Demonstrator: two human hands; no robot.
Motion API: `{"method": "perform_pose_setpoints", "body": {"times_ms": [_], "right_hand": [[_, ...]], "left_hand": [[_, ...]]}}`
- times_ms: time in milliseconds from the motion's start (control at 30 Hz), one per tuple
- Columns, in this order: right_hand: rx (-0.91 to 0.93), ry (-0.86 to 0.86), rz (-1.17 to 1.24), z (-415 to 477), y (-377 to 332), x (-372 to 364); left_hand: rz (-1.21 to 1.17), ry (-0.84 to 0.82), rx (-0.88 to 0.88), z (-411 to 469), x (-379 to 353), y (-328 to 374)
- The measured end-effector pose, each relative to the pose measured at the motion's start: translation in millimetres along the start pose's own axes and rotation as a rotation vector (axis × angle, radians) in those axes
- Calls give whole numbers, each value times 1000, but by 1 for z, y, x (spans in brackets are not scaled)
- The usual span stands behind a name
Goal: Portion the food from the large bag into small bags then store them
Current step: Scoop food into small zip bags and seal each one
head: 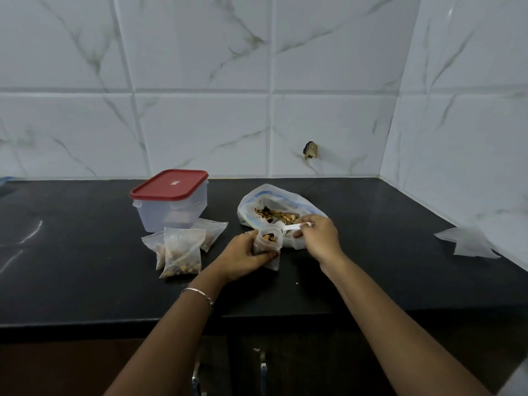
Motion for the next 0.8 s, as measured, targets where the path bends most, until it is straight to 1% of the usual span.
{"method": "perform_pose_setpoints", "body": {"times_ms": [67, 100, 233, 400, 533, 667, 800], "right_hand": [[-230, -20, 305, 0, 24, -2], [-289, -33, 381, -1, 28, -3], [-357, -42, 493, -1, 31, 0], [-376, -12, 561, -5, 32, 4], [-338, 4, 611, -9, 22, 11], [-251, -40, 679, -15, -2, 21], [-192, -119, 675, -30, -26, 22]], "left_hand": [[-8, 4, -2, 1, 1, -2], [-23, 9, 2, 2, 2, -3], [-46, 62, 7, 4, 8, -7], [-141, 101, 7, 0, 10, -5], [-197, 121, 5, -1, 11, -6], [-200, 118, 14, -1, 10, -7], [-230, 116, 17, -1, 9, -8]]}}
Point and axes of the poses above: each hand's wrist, its own z-axis towards the middle knuckle, its own x-axis out of the back of the hand, y = z × x, the point moved 9 cm from there along z, towards the middle knuckle, and after that the axes turned 8 degrees about -y, right-handed, at the moved point
